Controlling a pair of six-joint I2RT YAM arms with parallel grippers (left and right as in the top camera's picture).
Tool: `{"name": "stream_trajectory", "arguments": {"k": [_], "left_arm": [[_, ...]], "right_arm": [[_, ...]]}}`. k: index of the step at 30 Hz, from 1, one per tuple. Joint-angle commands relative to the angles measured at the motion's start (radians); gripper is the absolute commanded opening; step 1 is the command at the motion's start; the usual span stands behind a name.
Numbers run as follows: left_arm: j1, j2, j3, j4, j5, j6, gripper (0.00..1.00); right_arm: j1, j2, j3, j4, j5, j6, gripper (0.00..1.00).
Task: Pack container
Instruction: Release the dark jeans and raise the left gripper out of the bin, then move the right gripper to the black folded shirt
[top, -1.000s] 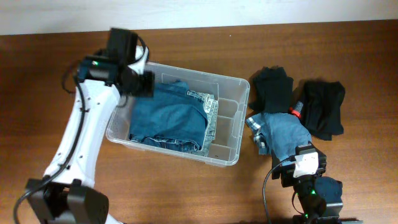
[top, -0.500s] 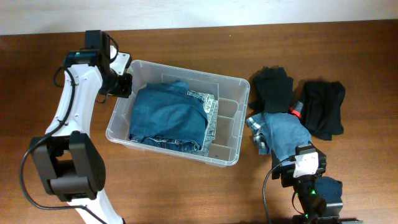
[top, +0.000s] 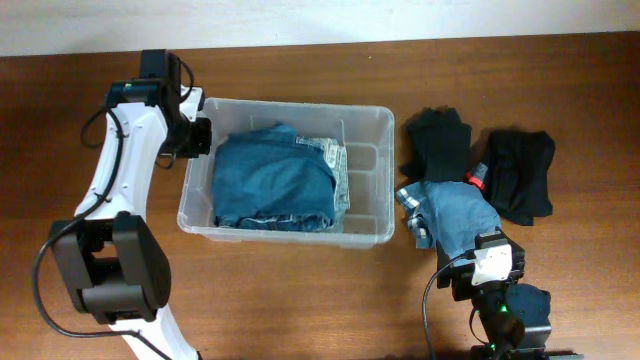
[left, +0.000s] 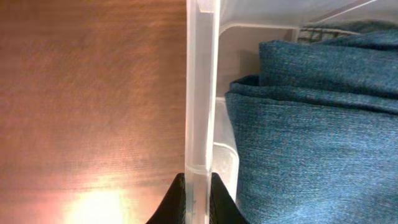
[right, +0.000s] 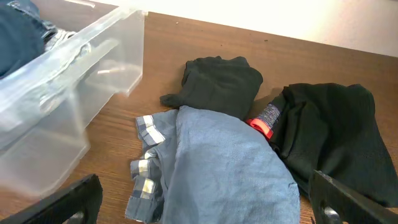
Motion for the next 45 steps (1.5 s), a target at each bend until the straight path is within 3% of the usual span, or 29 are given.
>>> {"name": "stream_trajectory", "arguments": {"k": [1, 8, 9, 10, 12, 18, 21, 22, 23, 27, 31, 36, 40, 42, 45], "left_arm": [[0.014, 0.023, -0.005, -0.015, -0.140, -0.170, 0.01], [0.021, 0.023, -0.005, -0.016, -0.158, -0.143, 0.01], [0.029, 0.023, -0.005, -0.018, -0.159, -0.143, 0.14], [0.039, 0.023, -0.002, -0.021, -0.146, -0.143, 0.36], [0.072, 0.023, 0.052, -0.080, -0.050, -0.143, 0.69], [0.128, 0.021, 0.293, -0.261, -0.004, -0.142, 0.70], [0.148, 0.021, 0.525, -0.392, -0.016, -0.138, 0.73], [0.153, 0.021, 0.570, -0.415, -0.019, -0.138, 0.81], [0.161, 0.021, 0.640, -0.450, -0.019, -0.138, 0.99], [0.188, 0.021, 0.812, -0.517, -0.019, -0.138, 0.99], [0.195, 0.024, 0.824, -0.518, -0.019, -0.138, 0.99], [0.195, 0.025, 0.823, -0.505, -0.019, -0.138, 0.99], [0.195, 0.025, 0.824, -0.504, -0.019, -0.138, 0.99], [0.195, 0.025, 0.824, -0.504, -0.019, -0.138, 0.99], [0.195, 0.025, 0.824, -0.504, -0.019, -0.138, 0.99]], "right_arm": [[-0.007, -0.007, -0.006, -0.004, -0.005, 0.008, 0.99], [-0.007, -0.007, -0.006, -0.004, -0.005, 0.008, 0.98], [-0.007, -0.007, -0.006, -0.004, -0.005, 0.008, 0.98], [-0.007, -0.007, -0.006, -0.004, -0.005, 0.008, 0.98], [-0.007, -0.007, -0.006, -0.004, -0.005, 0.008, 0.98], [-0.007, -0.007, -0.006, -0.004, -0.005, 0.008, 0.98], [-0.007, -0.007, -0.006, -0.004, -0.005, 0.008, 0.98], [-0.007, -0.007, -0.006, -0.004, -0.005, 0.008, 0.98], [-0.007, -0.007, -0.006, -0.004, -0.005, 0.008, 0.98], [-0.007, -0.007, -0.006, -0.004, -0.005, 0.008, 0.98], [-0.007, -0.007, -0.006, 0.027, -0.103, 0.024, 0.98], [-0.007, -0.007, -0.008, 0.080, -0.166, 0.358, 0.98], [-0.007, 0.019, 0.016, 0.323, -0.231, 0.406, 0.98], [-0.008, 0.094, 0.095, 0.340, -0.209, 0.398, 0.98], [-0.008, 0.345, 0.292, 0.270, -0.140, 0.398, 0.98]]}}
